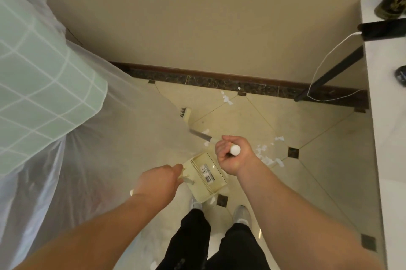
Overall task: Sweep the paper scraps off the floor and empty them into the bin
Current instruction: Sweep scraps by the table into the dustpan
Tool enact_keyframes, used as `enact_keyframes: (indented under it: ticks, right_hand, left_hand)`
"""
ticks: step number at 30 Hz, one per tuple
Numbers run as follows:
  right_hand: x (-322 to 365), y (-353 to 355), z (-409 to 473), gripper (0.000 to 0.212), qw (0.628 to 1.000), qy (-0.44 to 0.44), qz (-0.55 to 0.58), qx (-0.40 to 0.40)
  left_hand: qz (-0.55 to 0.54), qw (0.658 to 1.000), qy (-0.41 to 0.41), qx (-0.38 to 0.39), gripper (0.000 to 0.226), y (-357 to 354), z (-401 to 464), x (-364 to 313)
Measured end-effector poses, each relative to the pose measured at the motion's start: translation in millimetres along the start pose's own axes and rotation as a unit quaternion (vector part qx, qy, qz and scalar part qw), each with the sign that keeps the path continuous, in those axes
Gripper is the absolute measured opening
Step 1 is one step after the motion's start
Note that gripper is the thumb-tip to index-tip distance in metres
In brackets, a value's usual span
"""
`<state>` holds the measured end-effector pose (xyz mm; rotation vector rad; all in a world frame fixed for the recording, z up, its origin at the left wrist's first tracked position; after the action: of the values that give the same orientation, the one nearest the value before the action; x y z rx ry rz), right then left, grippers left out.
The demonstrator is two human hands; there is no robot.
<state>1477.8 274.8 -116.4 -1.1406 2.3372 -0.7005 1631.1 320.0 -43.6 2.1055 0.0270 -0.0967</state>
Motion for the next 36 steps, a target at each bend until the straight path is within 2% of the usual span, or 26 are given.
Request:
enact_keyframes:
  ticks: [4, 10, 13, 15, 21, 25, 27, 30, 33, 36]
  right_hand:
    - [-3, 14, 19, 0.014, 0.998, 0.027, 0.024, -0.054]
    - [35, 73, -18, 0.033, 0.986, 0.074, 0.130, -0.074]
    - [42, 77, -41, 0.044, 0.980, 0.095, 0.152, -0.081]
    - [42, 69, -46, 0.041, 0.978, 0.115, 0.141, -0.098]
    - [45, 17, -48, 0.023, 0.980, 0.148, 0.074, -0.111]
    - [48, -27, -31, 0.043, 0.989, 0.133, 0.037, -0.053]
    - [49, -40, -13, 0.034, 0.986, 0.107, -0.070, -0.104]
    - [71, -50, 22, 0.016, 0.950, 0.084, -0.230, -0.194]
    - [109, -60, 54, 0.012, 0.929, 0.083, -0.293, -0.209]
    - [149, -53, 76, 0.014, 0.933, 0.082, -0.283, -0.206]
  left_hand:
    - [-0.005, 1.000, -0.017, 0.024, 0.026, -8, 4, 19]
    - [-0.003, 0.996, -0.068, 0.049, 0.023, -11, 16, 44]
    - [-0.011, 0.995, -0.090, 0.048, 0.025, -4, 30, 54]
    - [-0.018, 0.994, -0.099, 0.045, 0.025, 1, 36, 59]
    - [-0.030, 0.993, -0.111, 0.035, 0.028, 14, 56, 64]
    - [-0.028, 0.993, -0.110, 0.019, 0.030, 27, 67, 58]
    - [-0.027, 0.995, -0.100, 0.011, 0.031, 33, 73, 56]
    - [-0.027, 0.997, -0.068, 0.003, 0.031, 40, 81, 54]
    - [-0.040, 0.999, -0.034, -0.008, 0.031, 43, 90, 52]
    - [-0.037, 0.999, -0.007, -0.015, 0.031, 48, 102, 46]
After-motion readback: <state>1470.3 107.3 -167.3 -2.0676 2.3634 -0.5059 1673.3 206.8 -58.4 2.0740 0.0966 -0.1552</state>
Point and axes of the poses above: each hand's wrist, its own z-axis towards the middle knuckle, its own y-axis out of the back of the hand, x = y × z, the point moved 10 cm from there along z, towards the middle knuckle, and after that the axes turned 11 degrees about -z, right-handed, at the moved point
